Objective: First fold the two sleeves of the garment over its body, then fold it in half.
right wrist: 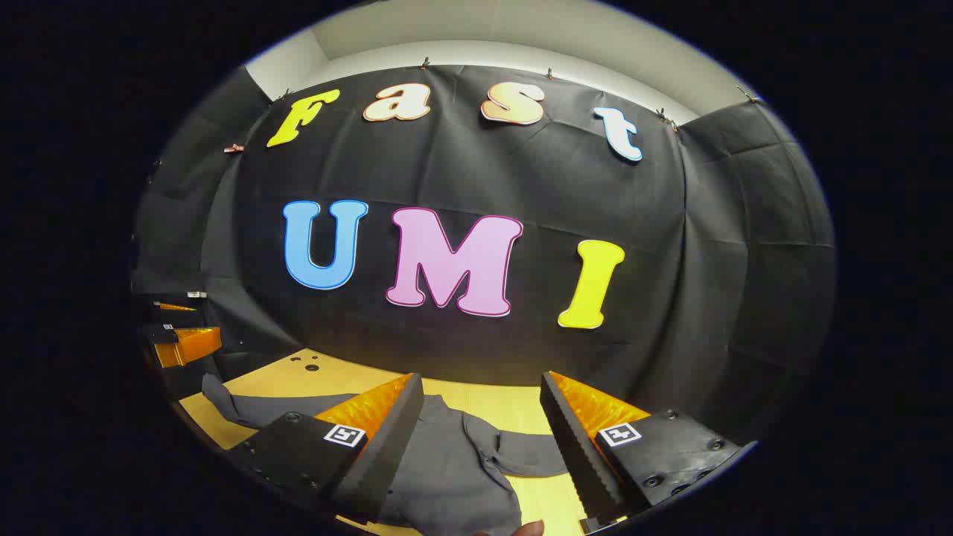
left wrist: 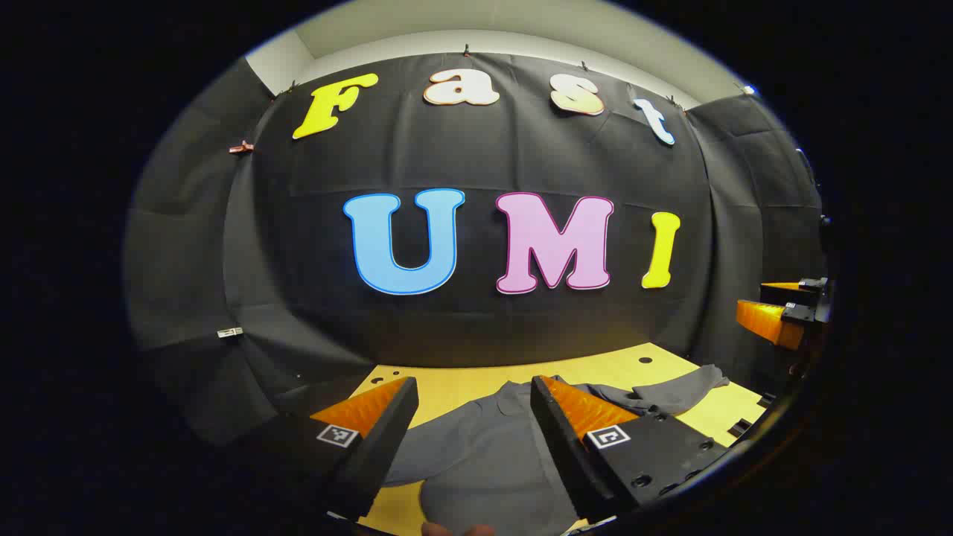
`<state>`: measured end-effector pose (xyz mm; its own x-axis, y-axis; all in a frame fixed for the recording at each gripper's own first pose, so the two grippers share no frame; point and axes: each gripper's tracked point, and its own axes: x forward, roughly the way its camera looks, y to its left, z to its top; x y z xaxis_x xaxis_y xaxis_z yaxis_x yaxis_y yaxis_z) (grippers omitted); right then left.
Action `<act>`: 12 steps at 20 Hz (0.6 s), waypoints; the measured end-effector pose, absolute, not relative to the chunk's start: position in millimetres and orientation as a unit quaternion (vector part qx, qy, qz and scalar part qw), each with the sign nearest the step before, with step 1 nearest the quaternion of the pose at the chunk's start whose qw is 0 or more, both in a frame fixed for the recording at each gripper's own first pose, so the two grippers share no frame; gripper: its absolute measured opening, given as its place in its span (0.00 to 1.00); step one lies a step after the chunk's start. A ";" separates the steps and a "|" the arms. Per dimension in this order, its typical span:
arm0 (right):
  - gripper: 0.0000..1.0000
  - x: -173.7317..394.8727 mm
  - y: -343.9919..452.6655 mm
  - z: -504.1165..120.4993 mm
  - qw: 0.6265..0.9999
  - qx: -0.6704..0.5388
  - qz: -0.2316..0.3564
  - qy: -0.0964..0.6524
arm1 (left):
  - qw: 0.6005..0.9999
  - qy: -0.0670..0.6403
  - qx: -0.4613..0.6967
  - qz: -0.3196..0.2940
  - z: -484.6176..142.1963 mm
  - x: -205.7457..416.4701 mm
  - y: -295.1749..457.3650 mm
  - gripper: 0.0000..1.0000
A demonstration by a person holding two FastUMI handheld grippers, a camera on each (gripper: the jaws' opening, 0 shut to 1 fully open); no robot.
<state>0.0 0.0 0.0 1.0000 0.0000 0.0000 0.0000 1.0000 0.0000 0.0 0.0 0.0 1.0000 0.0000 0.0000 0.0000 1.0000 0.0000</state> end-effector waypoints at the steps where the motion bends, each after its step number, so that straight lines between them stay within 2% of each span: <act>1: 0.98 2.4 -0.9 -1.0 1.000 0.000 0.001 0.000 | 1.000 0.001 0.002 -0.001 -1.0 1.9 -2.6 0.95; 12: 0.98 20.6 -21.4 -8.4 1.000 0.015 0.002 0.005 | 1.000 0.004 0.014 -0.005 1.9 17.7 -27.2 0.95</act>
<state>20.6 -21.4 -8.4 0.9999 0.0048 -0.0106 -0.0045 0.9996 0.0291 17.7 -27.2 1.9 0.9999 -0.0105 -0.0072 0.0107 0.9995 0.0284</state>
